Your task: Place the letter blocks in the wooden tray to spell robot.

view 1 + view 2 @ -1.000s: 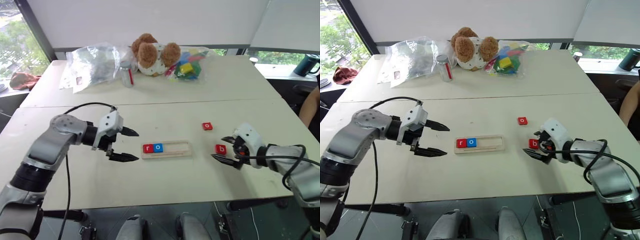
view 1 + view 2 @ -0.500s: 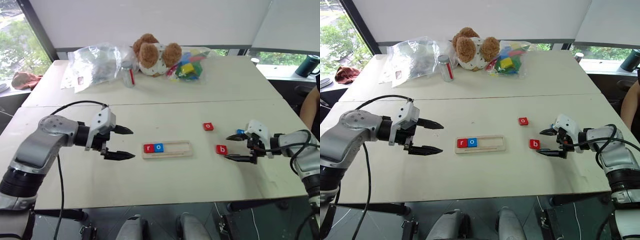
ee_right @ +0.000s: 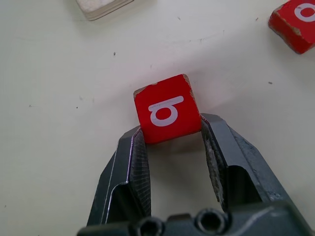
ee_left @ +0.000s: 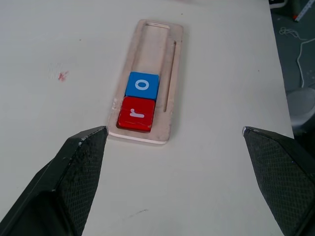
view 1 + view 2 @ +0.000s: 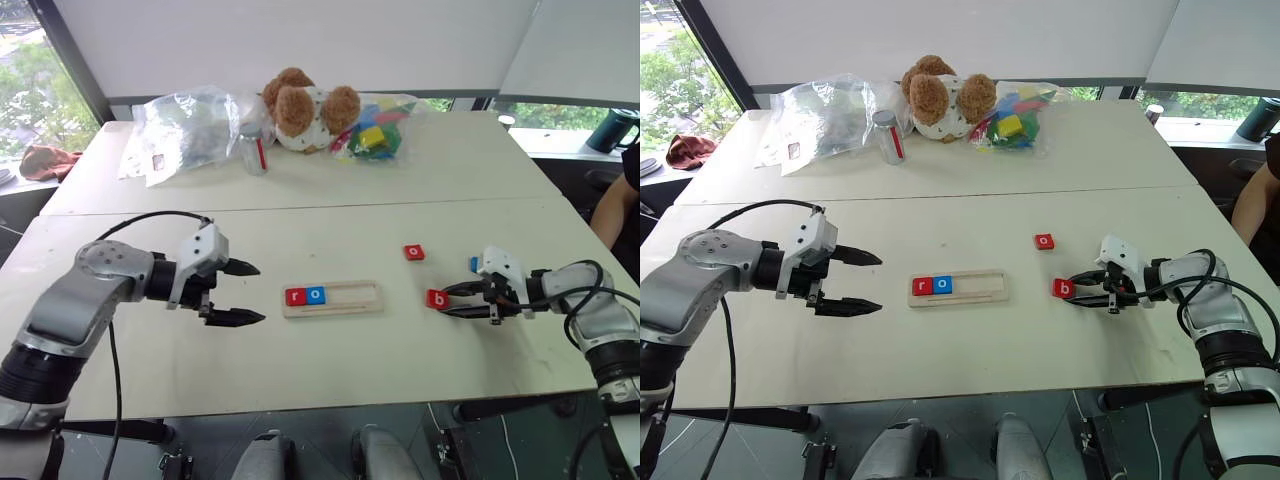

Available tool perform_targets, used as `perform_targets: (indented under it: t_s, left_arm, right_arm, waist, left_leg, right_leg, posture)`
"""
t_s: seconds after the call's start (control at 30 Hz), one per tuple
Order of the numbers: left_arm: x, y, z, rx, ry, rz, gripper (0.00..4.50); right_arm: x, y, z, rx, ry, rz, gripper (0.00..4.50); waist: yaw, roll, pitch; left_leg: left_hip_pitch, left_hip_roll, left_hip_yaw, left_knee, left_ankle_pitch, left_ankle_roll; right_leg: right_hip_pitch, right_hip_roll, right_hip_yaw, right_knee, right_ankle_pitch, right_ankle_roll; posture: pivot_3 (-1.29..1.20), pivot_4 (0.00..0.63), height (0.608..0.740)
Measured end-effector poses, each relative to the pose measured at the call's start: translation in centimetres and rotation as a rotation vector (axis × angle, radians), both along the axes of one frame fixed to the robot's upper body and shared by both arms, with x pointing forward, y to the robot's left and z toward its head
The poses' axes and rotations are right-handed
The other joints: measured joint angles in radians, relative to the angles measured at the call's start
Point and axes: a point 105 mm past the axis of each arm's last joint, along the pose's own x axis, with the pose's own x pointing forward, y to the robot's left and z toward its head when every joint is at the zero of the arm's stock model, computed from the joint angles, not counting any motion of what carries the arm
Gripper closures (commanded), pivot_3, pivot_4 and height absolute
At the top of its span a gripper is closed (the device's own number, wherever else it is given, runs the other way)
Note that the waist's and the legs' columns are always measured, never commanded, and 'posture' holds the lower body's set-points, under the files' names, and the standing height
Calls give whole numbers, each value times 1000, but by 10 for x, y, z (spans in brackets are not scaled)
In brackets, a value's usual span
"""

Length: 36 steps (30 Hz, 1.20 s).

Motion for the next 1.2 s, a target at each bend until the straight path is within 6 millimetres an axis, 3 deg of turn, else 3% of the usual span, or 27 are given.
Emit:
perform_targets:
  t_s: [0.13,0.33,0.53,0.93,1.2]
  left_arm:
    - [2,4,-2,14,3,17,0]
    - [2,7,-3,22,6,17,0]
    - [4,9,-7,33,-9,30,0]
    - [-4,6,-18,33,1,58,0]
    - [-3,5,-18,22,2,71,0]
  right_arm:
    - [1,14,8,-1,25,34,3373]
    - [18,83,45,-5,-24,197,3373]
    - [32,137,44,-53,-9,275,3373]
    - [31,149,19,-155,68,314,3373]
    - [29,161,18,-142,72,330,3373]
  waist:
    - [0,0,0]
    - [-3,1,0]
    - [6,1,0]
    - [-3,1,0]
    - [-1,1,0]
  left_leg:
    - [-1,0,0,0,0,0]
    - [-1,0,0,0,0,-1]
    - [-4,-1,-1,0,2,-3]
    - [-7,-2,-1,0,3,-6]
    - [-6,-2,-1,0,3,-6]
  right_leg:
    - [-2,0,0,0,0,0]
    - [-3,0,0,2,0,0]
    - [-5,-1,-1,1,0,0]
    - [-7,-2,-2,0,0,0]
    - [-7,-2,-2,0,0,0]
  posture:
    - [0,150,740]
    - [0,150,740]
    - [0,150,740]
    - [0,150,740]
    - [0,150,740]
